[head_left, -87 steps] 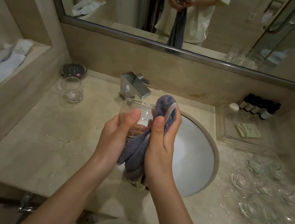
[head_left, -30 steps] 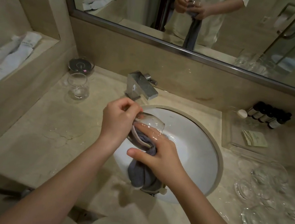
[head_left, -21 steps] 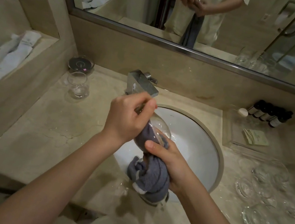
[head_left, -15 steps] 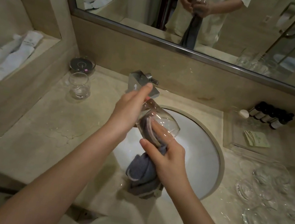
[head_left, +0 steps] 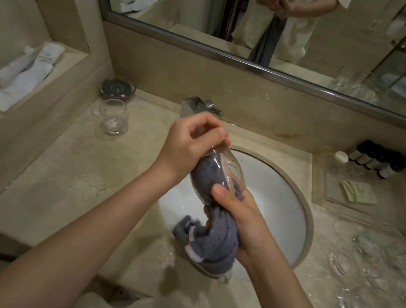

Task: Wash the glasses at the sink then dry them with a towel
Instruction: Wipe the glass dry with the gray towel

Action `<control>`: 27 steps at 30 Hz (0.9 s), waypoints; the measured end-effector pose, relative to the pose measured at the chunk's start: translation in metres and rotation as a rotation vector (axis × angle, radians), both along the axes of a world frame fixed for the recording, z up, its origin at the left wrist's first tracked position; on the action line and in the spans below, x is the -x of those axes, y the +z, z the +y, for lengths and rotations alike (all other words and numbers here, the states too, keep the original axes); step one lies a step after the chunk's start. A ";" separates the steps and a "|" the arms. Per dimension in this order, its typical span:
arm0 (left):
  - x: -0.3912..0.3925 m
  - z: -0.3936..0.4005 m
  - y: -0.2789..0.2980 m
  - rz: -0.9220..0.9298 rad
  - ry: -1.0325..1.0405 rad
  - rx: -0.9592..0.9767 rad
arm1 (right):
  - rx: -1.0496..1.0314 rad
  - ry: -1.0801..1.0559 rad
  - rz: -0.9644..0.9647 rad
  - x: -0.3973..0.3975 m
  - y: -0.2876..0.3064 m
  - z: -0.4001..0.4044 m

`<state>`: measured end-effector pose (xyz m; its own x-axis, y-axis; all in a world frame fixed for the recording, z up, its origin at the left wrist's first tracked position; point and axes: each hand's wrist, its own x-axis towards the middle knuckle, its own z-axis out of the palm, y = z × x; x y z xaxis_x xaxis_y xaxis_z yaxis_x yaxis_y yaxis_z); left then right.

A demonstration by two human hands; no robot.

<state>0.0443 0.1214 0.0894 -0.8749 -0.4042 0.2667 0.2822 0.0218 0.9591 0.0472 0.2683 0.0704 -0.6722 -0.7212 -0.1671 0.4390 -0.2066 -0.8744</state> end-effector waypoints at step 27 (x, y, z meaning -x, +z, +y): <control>-0.008 -0.022 0.006 -0.695 0.028 0.101 | -0.327 0.007 0.691 0.001 0.002 -0.012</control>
